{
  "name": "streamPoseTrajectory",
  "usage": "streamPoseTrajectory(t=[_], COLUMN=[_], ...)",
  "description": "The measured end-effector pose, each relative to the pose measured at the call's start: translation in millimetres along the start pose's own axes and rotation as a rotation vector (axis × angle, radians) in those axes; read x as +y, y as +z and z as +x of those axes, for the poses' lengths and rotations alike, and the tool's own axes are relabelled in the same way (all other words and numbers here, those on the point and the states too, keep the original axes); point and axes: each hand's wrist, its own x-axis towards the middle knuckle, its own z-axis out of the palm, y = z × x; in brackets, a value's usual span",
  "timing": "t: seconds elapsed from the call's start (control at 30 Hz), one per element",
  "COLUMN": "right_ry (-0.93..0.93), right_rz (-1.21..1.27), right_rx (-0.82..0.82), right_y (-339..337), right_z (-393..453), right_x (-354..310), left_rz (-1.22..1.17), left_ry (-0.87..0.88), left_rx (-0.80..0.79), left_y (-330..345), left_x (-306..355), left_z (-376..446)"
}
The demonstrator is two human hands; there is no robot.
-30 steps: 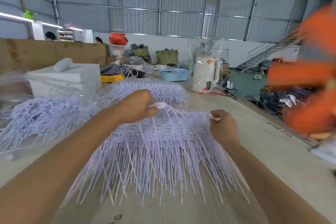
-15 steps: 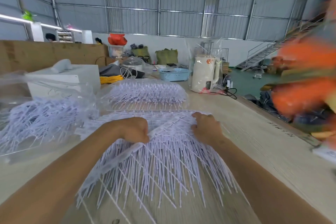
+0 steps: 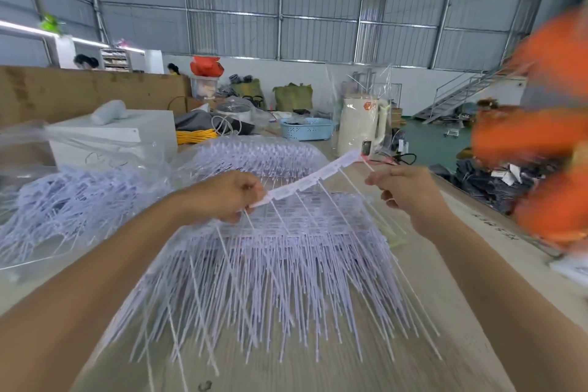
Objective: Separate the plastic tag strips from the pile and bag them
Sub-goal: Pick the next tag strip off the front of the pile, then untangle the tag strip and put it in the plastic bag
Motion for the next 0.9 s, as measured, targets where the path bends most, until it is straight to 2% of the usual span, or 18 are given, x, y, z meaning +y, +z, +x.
streamPoseTrajectory(t=[0.1, 0.17, 0.33, 0.4, 0.47, 0.57, 0.63, 0.7, 0.77, 0.9], right_ry=[0.106, 0.173, 0.294, 0.288, 0.299, 0.326, 0.263, 0.071, -0.085, -0.187], right_rz=[-0.121, -0.248, -0.389, -0.407, -0.433, -0.583, -0.673, -0.766, -0.813, -0.811], right_rx=[-0.132, -0.249, -0.495, -0.516, -0.553, -0.54, -0.429, -0.33, -0.329, -0.32], right_y=[-13, -15, -4, -3, -4, -3, 1, 8, 16, 25], right_z=[-15, -22, -32, -29, -23, -16, -11, -8, -7, -5], right_x=[4, 15, 38, 39, 34, 25, 25, 28, 33, 43], left_rz=[0.094, 0.259, 0.552, 0.727, 0.851, 0.648, 0.515, 0.444, 0.418, 0.398], left_ry=[0.007, -0.006, -0.128, -0.153, -0.143, 0.009, 0.085, 0.099, 0.087, 0.047], left_rx=[-0.022, -0.089, -0.234, -0.228, -0.137, -0.017, 0.024, 0.04, 0.042, 0.07], left_y=[-7, -5, 12, 19, 30, 53, 71, 86, 99, 116], left_x=[3, -1, -9, -4, 3, 14, 21, 25, 26, 22], left_z=[5, 7, 16, 21, 25, 32, 35, 41, 47, 54])
